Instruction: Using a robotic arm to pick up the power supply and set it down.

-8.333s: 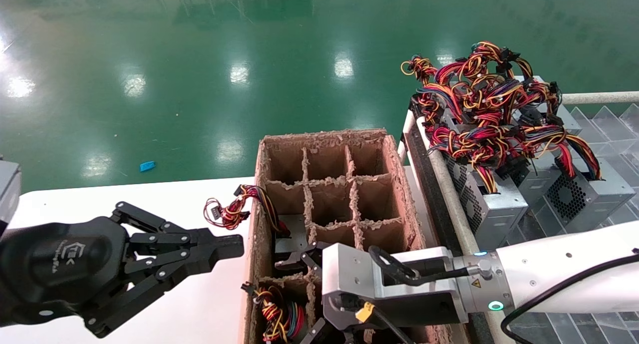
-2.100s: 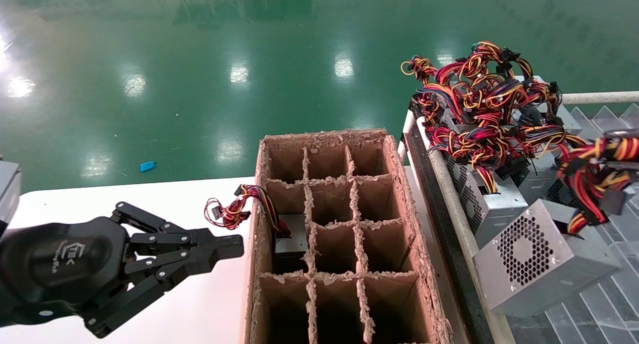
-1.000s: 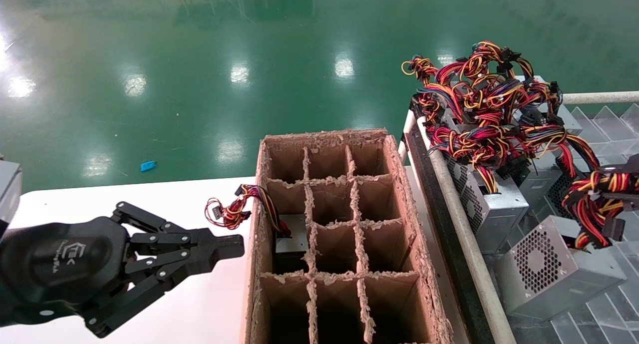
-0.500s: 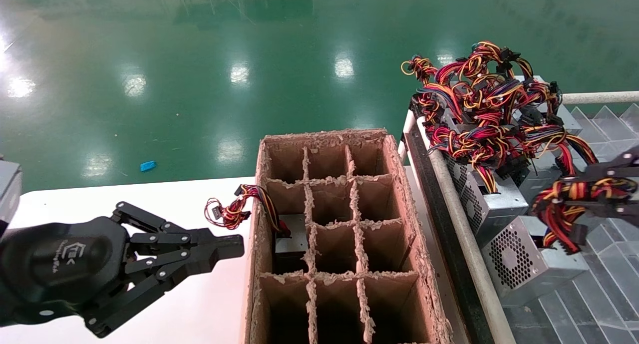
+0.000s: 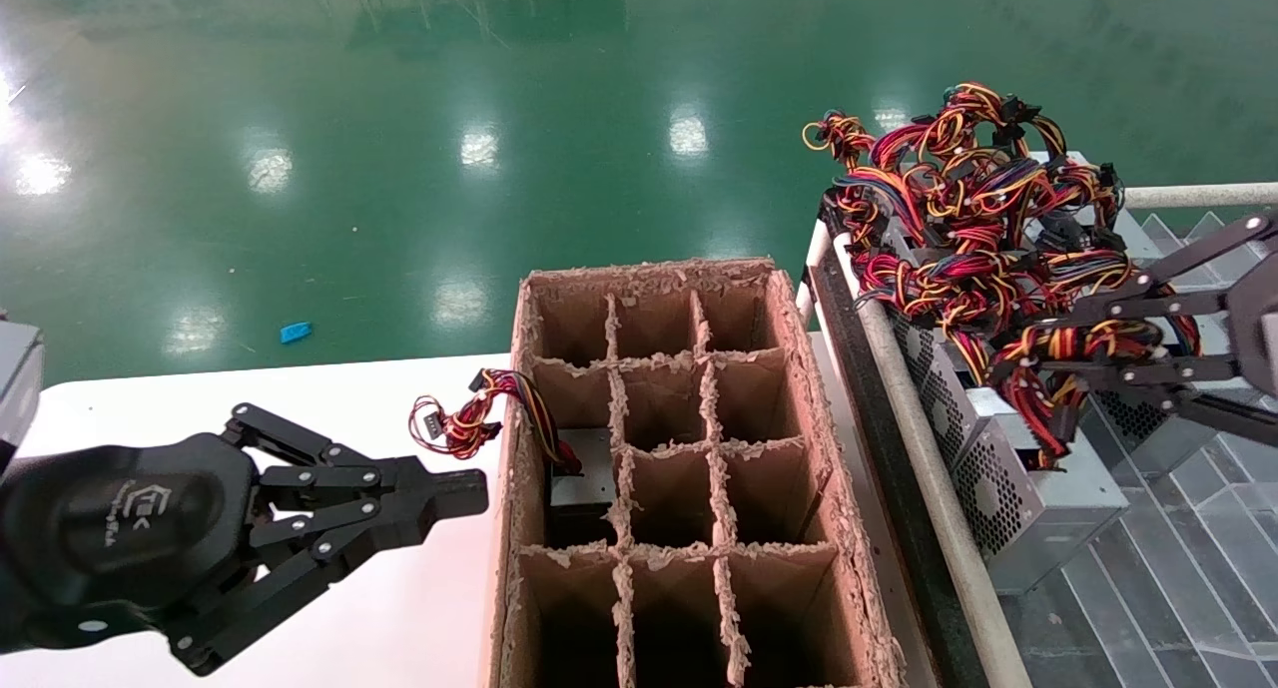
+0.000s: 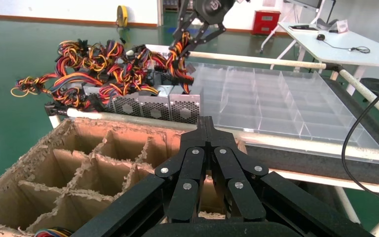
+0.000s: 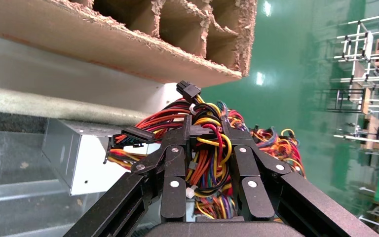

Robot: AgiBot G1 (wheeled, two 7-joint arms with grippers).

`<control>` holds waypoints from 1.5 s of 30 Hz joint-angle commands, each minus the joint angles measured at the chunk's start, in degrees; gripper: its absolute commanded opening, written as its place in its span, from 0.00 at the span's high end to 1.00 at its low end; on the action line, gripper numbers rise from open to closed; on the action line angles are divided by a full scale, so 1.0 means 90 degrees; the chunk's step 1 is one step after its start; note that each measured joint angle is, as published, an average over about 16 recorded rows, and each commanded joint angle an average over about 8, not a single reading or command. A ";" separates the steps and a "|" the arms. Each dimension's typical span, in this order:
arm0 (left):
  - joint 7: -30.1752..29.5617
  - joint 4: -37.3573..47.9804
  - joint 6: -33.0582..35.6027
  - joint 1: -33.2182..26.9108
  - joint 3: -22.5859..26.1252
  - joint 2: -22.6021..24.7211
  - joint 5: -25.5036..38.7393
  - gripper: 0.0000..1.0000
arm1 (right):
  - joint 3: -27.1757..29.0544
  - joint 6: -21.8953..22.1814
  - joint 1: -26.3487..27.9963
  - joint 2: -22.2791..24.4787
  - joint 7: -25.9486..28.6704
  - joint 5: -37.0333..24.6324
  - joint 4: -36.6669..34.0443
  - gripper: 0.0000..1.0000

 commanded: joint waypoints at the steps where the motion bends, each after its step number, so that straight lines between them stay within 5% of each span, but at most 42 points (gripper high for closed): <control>1: 0.0000 0.0000 0.0000 0.0000 0.0000 0.0000 0.0000 1.00 | -0.0032 0.0133 -0.0101 -0.0021 -0.0030 0.0037 0.0000 1.00; 5: 0.0000 0.0000 0.0000 0.0000 0.0000 0.0000 0.0000 1.00 | -0.0092 0.0281 -0.0274 -0.0045 -0.0054 0.0155 -0.0001 1.00; 7: 0.0000 0.0000 0.0000 0.0000 0.0000 0.0000 0.0000 1.00 | -0.0114 0.0331 -0.0343 -0.0057 -0.0056 0.0222 -0.0002 0.92; 13: 0.0000 0.0000 0.0000 0.0000 0.0000 0.0000 0.0000 1.00 | -0.0145 0.0416 -0.0470 -0.0068 -0.0063 0.0384 -0.0002 0.17; 15: 0.0000 0.0000 0.0000 0.0000 0.0000 0.0000 0.0000 1.00 | -0.0140 0.0417 -0.0477 -0.0061 -0.0074 0.0420 -0.0001 0.00; 38: 0.0000 0.0000 0.0000 0.0000 0.0000 0.0000 0.0000 1.00 | 0.0104 0.0000 -0.0232 0.0361 0.0168 0.1262 -0.0005 0.00; 45: 0.0000 0.0000 0.0000 0.0000 0.0000 0.0000 0.0000 1.00 | 0.0635 -0.0094 -0.0748 0.0272 0.0324 0.1430 -0.0033 0.00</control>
